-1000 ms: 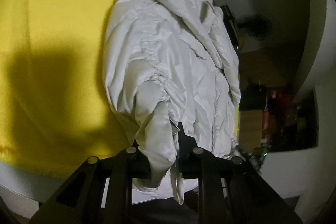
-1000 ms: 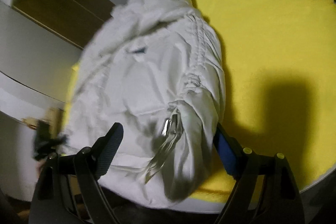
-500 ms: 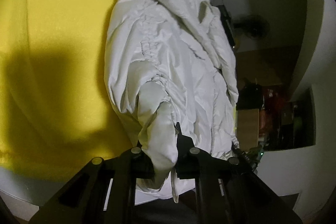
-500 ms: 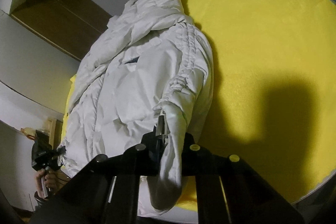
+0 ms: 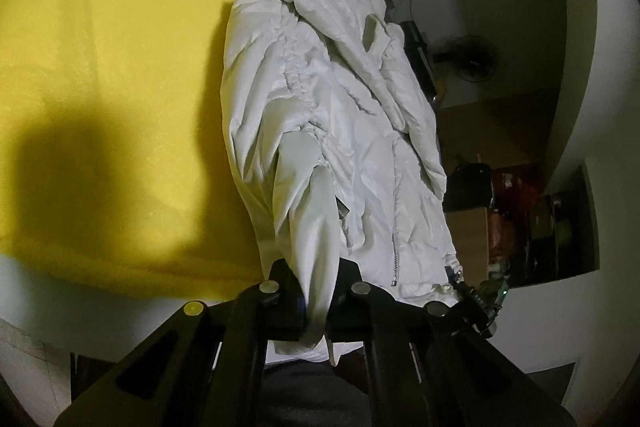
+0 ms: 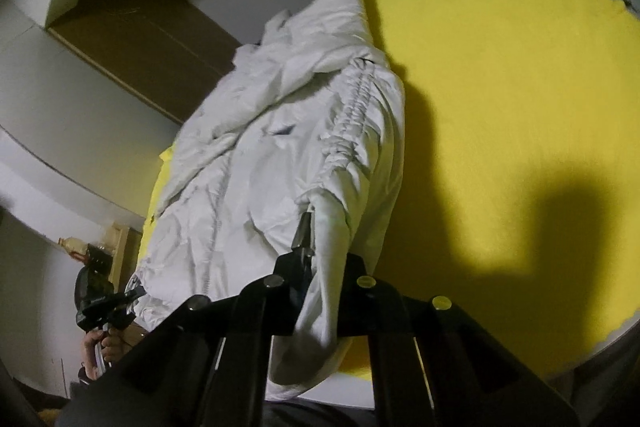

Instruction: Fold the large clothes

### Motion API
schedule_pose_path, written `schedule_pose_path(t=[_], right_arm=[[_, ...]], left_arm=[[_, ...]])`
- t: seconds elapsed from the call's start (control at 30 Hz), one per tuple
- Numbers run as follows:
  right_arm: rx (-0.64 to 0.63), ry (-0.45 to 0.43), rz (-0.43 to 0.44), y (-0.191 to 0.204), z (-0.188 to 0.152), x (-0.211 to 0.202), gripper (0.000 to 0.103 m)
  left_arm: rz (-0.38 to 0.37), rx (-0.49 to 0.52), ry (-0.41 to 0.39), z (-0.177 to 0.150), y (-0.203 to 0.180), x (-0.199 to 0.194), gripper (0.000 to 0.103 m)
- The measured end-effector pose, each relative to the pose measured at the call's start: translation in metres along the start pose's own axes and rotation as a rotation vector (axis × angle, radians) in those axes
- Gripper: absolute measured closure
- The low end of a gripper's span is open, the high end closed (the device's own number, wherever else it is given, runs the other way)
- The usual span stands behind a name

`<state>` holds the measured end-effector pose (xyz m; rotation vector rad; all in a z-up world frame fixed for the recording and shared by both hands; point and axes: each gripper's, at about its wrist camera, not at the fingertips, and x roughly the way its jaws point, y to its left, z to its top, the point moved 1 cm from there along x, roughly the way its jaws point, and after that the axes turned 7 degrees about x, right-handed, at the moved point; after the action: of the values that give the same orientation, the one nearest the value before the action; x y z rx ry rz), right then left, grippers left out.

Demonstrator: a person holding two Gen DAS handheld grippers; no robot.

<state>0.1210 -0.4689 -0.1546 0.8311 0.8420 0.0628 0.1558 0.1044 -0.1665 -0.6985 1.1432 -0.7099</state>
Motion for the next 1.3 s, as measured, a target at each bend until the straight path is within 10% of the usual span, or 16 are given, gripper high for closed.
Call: schedule_pose_path(t=[0.37, 0.5, 0.53, 0.8, 0.87, 0.93, 1.0, 1.3], right_arm=[[-0.027, 0.052, -0.059, -0.006, -0.005, -0.015, 0.085], [0.01, 0.089, -0.066, -0.012, -0.001, -0.003, 0.035], [0.01, 0.086, -0.068, -0.011, -0.002, -0.001, 0.023], [-0.041, 0.105, -0.027, 0.003, -0.007, 0.01, 0.027], [-0.058, 0.099, -0.049, 0.003, -0.007, 0.014, 0.06], [-0.075, 0.104, -0.07, 0.001, -0.007, 0.017, 0.082], [-0.053, 0.105, -0.048, -0.005, -0.005, 0.017, 0.086], [-0.067, 0.094, 0.003, -0.004, -0.001, 0.008, 0.093]], left_arm=[[-0.055, -0.038, 0.028, -0.016, 0.001, -0.011, 0.093], [-0.094, -0.181, -0.011, 0.002, 0.033, -0.007, 0.022], [-0.112, -0.19, -0.009, 0.006, 0.035, -0.006, 0.022], [-0.081, -0.141, 0.079, 0.023, 0.02, 0.018, 0.024], [-0.08, -0.123, 0.076, 0.022, 0.015, 0.022, 0.026], [-0.077, -0.11, 0.079, 0.02, 0.014, 0.025, 0.052], [-0.061, -0.104, 0.089, 0.02, 0.016, 0.028, 0.08], [-0.061, -0.049, 0.08, 0.017, 0.005, 0.02, 0.09]])
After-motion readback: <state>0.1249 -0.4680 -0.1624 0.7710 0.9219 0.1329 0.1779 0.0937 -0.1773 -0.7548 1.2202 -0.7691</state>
